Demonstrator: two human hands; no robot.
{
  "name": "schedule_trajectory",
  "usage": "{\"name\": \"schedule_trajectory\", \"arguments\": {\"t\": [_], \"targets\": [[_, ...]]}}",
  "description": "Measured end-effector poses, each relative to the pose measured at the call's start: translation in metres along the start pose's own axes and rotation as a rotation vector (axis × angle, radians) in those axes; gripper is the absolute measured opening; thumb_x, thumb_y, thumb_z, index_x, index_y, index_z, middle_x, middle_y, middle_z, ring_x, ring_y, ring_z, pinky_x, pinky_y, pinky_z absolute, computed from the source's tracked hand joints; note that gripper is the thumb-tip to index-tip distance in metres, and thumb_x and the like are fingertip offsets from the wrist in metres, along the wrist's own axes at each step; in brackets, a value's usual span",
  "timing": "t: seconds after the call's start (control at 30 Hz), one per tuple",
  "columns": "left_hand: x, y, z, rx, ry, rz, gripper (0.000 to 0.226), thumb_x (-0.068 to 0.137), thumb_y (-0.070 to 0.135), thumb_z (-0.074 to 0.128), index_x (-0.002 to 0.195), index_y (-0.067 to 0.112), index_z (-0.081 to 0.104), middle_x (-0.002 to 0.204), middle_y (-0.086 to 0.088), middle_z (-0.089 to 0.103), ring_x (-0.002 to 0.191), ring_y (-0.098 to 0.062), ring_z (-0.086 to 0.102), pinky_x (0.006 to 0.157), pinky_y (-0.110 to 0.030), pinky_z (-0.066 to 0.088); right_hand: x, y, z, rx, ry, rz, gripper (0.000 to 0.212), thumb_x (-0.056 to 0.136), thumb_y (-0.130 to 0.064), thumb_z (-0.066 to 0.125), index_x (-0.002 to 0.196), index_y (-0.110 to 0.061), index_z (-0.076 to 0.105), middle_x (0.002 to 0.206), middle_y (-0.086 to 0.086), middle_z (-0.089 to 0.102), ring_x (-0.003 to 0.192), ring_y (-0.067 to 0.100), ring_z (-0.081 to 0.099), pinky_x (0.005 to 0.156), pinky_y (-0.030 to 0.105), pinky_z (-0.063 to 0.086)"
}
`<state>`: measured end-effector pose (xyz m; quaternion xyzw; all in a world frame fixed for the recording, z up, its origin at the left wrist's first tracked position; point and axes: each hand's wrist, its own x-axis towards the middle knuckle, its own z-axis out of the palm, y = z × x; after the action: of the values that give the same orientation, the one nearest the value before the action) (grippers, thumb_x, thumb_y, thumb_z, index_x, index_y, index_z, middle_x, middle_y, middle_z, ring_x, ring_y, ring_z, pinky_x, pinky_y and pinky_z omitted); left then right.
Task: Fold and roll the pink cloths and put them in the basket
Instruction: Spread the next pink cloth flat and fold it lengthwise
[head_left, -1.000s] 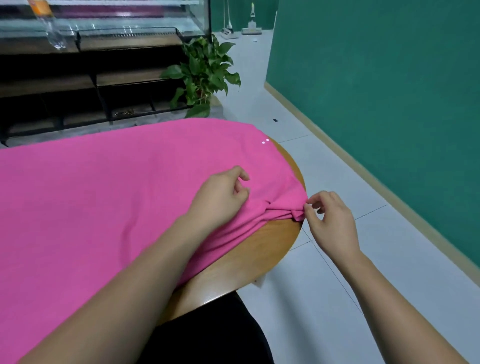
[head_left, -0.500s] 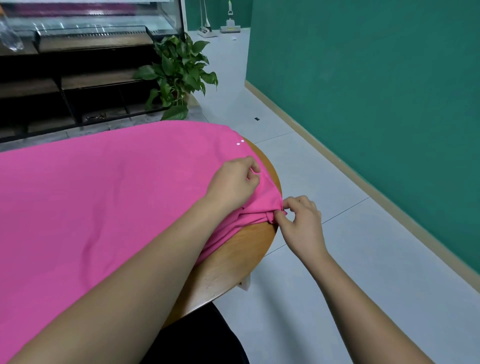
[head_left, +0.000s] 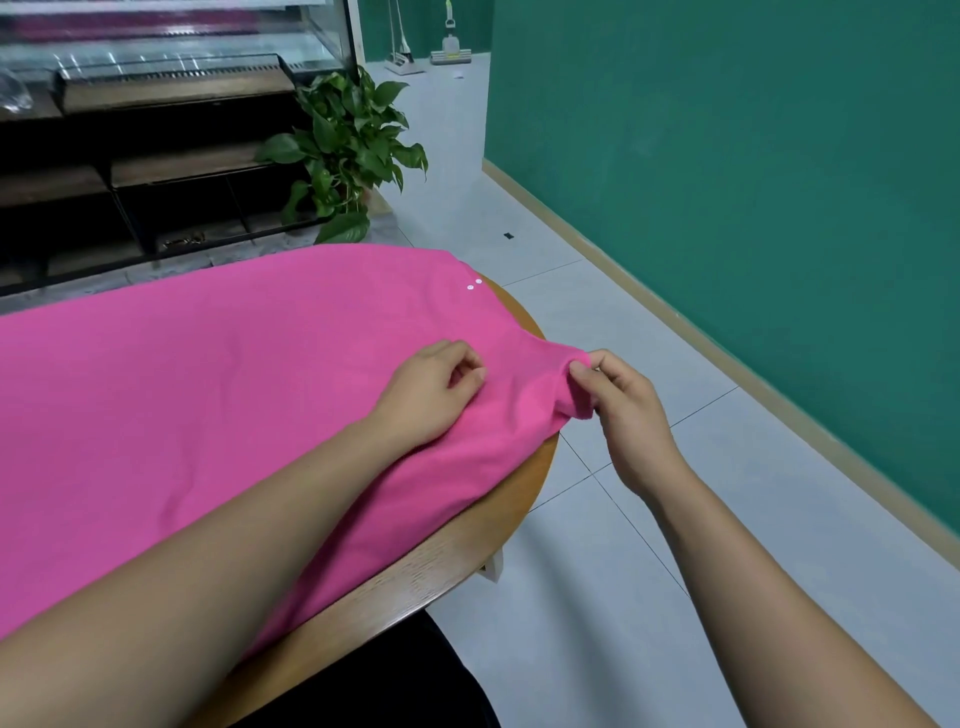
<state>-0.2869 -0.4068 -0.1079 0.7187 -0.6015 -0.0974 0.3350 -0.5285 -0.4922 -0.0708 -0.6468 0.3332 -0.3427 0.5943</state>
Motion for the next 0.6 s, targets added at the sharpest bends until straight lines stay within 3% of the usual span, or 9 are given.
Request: {"name": "schedule_trajectory", "arguments": {"t": [0.1, 0.2, 0.3, 0.4, 0.47, 0.6], "targets": [[-0.007, -0.008, 0.004, -0.042, -0.028, -0.007, 0.016, 0.099, 0.034, 0.064, 0.107, 0.021, 0.069, 0.100, 0.009, 0.065, 0.095, -0.010, 0.060, 0.093, -0.039, 0.051, -0.011, 0.005, -0.006, -0.119, -0.162, 0.022, 0.014, 0.102, -0.021, 0.070, 0.111, -0.012, 0.074, 0.106, -0.007, 0.075, 0.100, 0.014, 0.069, 0.091, 0.031, 0.053], [-0.008, -0.009, 0.005, -0.080, -0.037, -0.043, 0.027, 0.094, 0.043, 0.059, 0.108, 0.023, 0.070, 0.102, 0.009, 0.066, 0.097, -0.011, 0.062, 0.094, -0.039, 0.051, -0.017, 0.012, -0.018, -0.261, -0.237, 0.044, 0.026, 0.100, -0.020, 0.073, 0.126, -0.019, 0.074, 0.121, -0.006, 0.077, 0.118, 0.015, 0.070, 0.105, 0.035, 0.052], [-0.005, -0.011, 0.005, -0.106, -0.049, -0.075, 0.025, 0.094, 0.044, 0.060, 0.106, 0.025, 0.070, 0.103, 0.009, 0.066, 0.097, -0.011, 0.062, 0.095, -0.039, 0.052, -0.015, 0.010, -0.030, -0.224, -0.182, 0.045, 0.017, 0.104, -0.023, 0.068, 0.109, -0.010, 0.076, 0.102, 0.011, 0.076, 0.097, 0.019, 0.070, 0.093, 0.044, 0.053], [-0.002, -0.014, 0.006, -0.109, -0.063, -0.069, 0.013, 0.099, 0.036, 0.067, 0.106, 0.026, 0.070, 0.104, 0.007, 0.066, 0.097, -0.011, 0.063, 0.095, -0.041, 0.052, -0.010, 0.003, -0.038, -0.108, -0.083, 0.035, 0.025, 0.103, -0.024, 0.068, 0.096, 0.001, 0.071, 0.083, 0.014, 0.061, 0.081, 0.019, 0.056, 0.081, 0.036, 0.044], [-0.003, -0.013, 0.004, -0.100, -0.069, -0.056, 0.012, 0.100, 0.032, 0.068, 0.109, 0.024, 0.070, 0.106, 0.007, 0.068, 0.098, -0.011, 0.063, 0.097, -0.041, 0.052, -0.010, 0.001, -0.039, -0.132, -0.079, 0.040, 0.027, 0.102, -0.027, 0.070, 0.092, -0.002, 0.071, 0.080, 0.017, 0.057, 0.078, 0.021, 0.052, 0.079, 0.034, 0.041], [-0.019, -0.007, -0.006, -0.025, -0.082, 0.031, 0.027, 0.101, 0.038, 0.063, 0.124, 0.023, 0.066, 0.122, 0.008, 0.064, 0.114, -0.008, 0.061, 0.106, -0.041, 0.048, -0.013, 0.012, -0.041, -0.285, -0.126, 0.098, 0.026, 0.104, -0.029, 0.067, 0.090, -0.007, 0.071, 0.085, 0.020, 0.069, 0.077, 0.016, 0.059, 0.078, 0.032, 0.044]]}}
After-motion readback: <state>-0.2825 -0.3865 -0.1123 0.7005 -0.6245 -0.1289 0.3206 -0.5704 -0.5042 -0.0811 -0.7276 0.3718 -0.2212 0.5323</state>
